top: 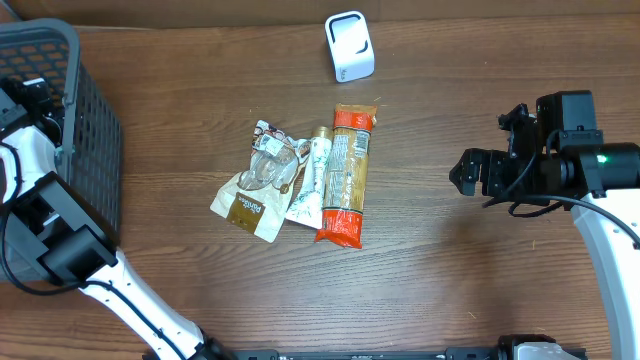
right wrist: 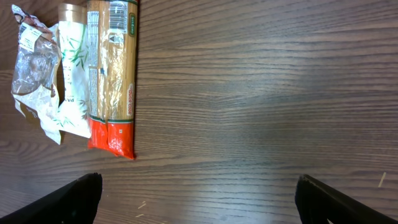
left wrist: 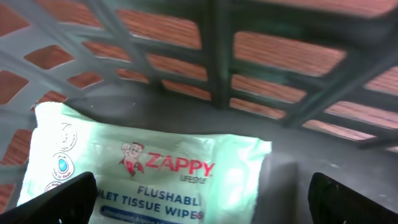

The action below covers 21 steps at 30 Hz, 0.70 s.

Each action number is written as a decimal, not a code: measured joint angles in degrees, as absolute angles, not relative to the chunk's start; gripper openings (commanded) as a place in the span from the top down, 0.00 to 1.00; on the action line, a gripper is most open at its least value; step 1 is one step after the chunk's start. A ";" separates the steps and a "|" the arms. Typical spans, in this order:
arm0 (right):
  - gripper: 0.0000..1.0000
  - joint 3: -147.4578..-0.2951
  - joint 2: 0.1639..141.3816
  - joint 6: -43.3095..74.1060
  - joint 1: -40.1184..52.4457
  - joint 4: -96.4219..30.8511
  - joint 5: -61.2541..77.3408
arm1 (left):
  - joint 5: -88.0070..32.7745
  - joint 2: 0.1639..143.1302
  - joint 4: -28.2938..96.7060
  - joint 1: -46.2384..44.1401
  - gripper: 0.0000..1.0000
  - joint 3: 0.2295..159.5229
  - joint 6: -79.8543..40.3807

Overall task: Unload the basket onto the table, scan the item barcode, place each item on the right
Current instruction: 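Close the left gripper on the green wipes pack and lift it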

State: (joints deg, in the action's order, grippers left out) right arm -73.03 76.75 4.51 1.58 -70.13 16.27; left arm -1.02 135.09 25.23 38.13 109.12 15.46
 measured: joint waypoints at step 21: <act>0.00 -73.03 76.77 4.49 1.58 -69.60 16.29 | 2.00 137.16 31.16 37.82 0.96 112.90 15.70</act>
